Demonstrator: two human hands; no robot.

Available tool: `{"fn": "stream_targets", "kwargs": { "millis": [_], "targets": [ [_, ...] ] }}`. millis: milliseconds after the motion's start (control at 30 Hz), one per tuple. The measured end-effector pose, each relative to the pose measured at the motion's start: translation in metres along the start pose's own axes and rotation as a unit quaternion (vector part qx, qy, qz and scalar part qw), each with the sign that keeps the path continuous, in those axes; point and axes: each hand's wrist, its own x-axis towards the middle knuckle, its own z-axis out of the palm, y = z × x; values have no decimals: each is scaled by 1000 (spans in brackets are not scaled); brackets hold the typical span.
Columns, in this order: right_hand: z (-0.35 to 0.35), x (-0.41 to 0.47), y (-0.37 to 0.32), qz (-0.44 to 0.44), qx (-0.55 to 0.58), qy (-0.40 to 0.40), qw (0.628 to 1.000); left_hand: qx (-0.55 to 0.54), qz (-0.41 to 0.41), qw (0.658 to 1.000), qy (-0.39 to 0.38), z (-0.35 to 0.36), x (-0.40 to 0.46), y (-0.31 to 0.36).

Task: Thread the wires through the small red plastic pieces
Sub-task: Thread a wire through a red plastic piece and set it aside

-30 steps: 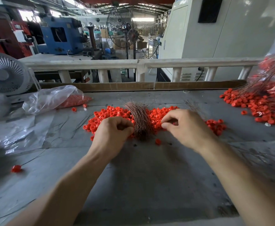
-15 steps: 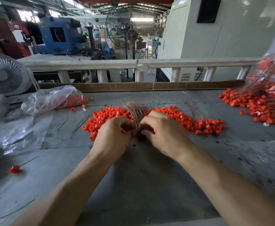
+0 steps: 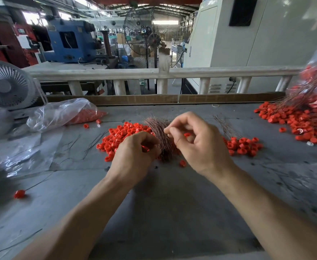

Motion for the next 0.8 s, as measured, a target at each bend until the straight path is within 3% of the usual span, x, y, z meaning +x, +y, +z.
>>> {"fn": "stream_targets", "kwargs": {
  "millis": [167, 433, 633, 800],
  "targets": [
    [-4, 2, -10, 111, 234, 82, 962, -33, 27, 999, -8, -2, -4, 8],
    [-13, 10, -18, 254, 414, 131, 864, -59, 102, 990, -76, -4, -7, 16],
    [-16, 13, -9, 286, 492, 74, 819, -136, 101, 973, -158, -2, -10, 20],
    [-22, 14, -2, 302, 442, 76, 841, -204, 95, 947, -230, -5, -12, 22]
  ]
}}
